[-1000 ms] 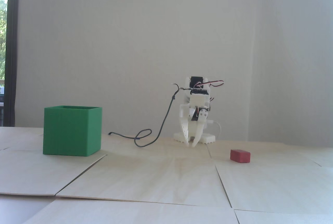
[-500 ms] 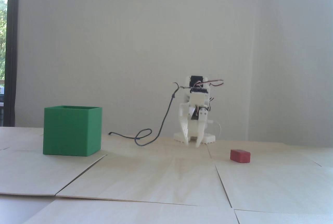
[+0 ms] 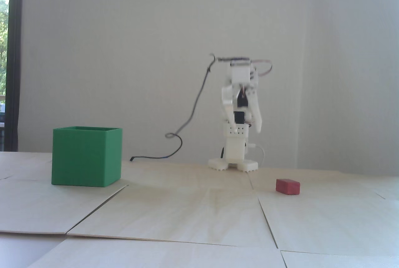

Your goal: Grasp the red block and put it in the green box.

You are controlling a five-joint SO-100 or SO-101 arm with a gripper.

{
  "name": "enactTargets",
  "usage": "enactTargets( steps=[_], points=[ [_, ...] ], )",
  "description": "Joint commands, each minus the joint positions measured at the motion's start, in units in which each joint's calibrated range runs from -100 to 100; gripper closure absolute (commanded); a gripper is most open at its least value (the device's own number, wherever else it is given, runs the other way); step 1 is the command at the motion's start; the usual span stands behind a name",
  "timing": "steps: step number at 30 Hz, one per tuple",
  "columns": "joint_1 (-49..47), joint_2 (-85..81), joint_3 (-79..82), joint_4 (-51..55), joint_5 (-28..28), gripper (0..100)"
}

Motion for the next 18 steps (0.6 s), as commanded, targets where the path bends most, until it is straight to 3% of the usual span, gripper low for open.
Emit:
enactTargets(
  steps=[1, 10, 18],
  points=[
    [-0.6, 28.0, -24.5, -3.6, -3.8, 80],
    [-1.4, 67.5, -49.4, -14.4, -9.0, 80],
    [-10.9, 75.8, -52.4, -4.5, -8.9, 80]
  ],
)
